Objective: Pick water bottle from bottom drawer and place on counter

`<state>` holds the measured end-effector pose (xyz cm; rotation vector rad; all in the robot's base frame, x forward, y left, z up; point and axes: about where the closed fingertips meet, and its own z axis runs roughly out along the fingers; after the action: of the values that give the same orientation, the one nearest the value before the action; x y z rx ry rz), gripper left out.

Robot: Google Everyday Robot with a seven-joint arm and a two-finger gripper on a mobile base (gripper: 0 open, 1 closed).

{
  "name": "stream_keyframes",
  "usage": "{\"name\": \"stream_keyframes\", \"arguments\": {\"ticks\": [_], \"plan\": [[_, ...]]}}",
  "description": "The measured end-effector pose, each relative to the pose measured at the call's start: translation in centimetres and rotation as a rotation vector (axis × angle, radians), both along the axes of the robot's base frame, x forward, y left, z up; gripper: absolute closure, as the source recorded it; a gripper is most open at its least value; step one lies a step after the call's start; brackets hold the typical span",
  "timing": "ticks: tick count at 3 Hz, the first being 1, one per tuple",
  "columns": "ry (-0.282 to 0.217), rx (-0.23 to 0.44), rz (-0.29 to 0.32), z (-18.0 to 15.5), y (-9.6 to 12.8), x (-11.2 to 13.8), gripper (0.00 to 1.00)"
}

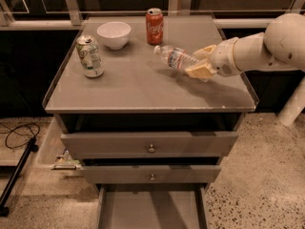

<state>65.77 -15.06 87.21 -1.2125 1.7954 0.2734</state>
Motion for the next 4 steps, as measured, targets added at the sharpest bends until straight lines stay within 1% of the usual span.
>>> {"name": "stream_keyframes", "arguments": {"ticks": [1,2,3,4], "plan": [[0.033,-0.008,-0.021,-0.77,0.29,0.41,1.0],[0.036,-0.009,-0.022,-0.84,0.31,0.43,1.0],[0.051,-0.007,-0.03,-1.4,0.07,0.55,1.0],[0.052,-0.008,-0.032,-1.55,-0.05,0.58,0.81]]}}
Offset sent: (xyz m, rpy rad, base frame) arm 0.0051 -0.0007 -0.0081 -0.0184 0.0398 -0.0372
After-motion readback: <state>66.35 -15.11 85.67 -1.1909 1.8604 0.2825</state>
